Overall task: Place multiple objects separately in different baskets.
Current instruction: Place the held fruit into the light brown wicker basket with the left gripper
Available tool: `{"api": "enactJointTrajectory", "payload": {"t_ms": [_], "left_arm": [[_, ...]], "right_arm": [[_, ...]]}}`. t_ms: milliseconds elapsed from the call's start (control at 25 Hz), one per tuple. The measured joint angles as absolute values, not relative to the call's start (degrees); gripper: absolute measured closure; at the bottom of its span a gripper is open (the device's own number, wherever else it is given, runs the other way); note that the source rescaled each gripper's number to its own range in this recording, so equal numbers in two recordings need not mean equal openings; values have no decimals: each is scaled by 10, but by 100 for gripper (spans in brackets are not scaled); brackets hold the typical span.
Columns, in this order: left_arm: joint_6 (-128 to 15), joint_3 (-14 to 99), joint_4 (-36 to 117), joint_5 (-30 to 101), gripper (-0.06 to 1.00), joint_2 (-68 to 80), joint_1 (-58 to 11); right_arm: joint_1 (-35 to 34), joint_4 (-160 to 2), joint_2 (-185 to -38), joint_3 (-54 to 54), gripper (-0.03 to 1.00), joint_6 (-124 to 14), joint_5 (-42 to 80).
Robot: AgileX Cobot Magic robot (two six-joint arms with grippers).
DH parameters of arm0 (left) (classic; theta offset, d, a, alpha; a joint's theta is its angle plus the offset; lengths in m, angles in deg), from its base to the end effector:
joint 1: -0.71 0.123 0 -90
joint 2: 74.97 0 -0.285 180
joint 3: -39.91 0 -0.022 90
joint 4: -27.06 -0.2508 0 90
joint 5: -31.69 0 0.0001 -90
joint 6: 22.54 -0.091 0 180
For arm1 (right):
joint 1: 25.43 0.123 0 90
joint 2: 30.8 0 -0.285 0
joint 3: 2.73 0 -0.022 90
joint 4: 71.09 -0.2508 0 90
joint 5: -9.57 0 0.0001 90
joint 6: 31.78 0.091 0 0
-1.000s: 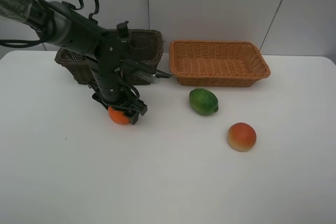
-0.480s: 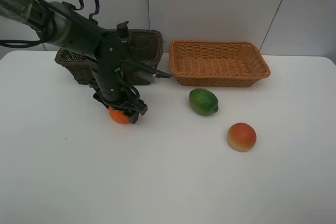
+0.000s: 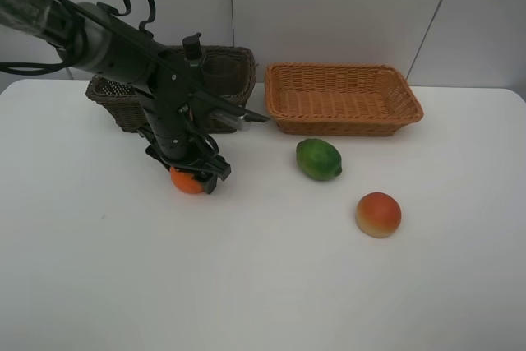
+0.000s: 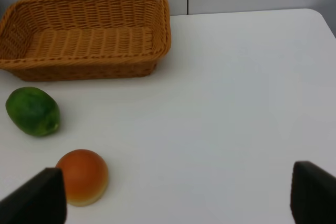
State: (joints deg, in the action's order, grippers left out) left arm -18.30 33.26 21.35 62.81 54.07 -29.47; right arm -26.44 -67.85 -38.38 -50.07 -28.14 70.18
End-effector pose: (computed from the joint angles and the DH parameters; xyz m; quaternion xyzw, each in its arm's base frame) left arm 0.3406 -0.1927 0.0918 0.2611 0.9580 -0.0048 0.1186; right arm -0.0080 -0.0043 0.2835 0.0357 0.8448 -0.0160 0.5337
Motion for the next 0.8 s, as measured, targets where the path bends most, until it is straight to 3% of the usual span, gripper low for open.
{"api": "enactJointTrajectory", "payload": {"t_ms": [400, 800], "left_arm": [[-183, 373, 258, 708, 4, 528, -303], [-172, 605, 291, 820, 4, 552, -380]], "right_arm": [[-264, -678, -384, -501, 18, -281, 702], [-264, -678, -384, -501, 18, -281, 702]]}}
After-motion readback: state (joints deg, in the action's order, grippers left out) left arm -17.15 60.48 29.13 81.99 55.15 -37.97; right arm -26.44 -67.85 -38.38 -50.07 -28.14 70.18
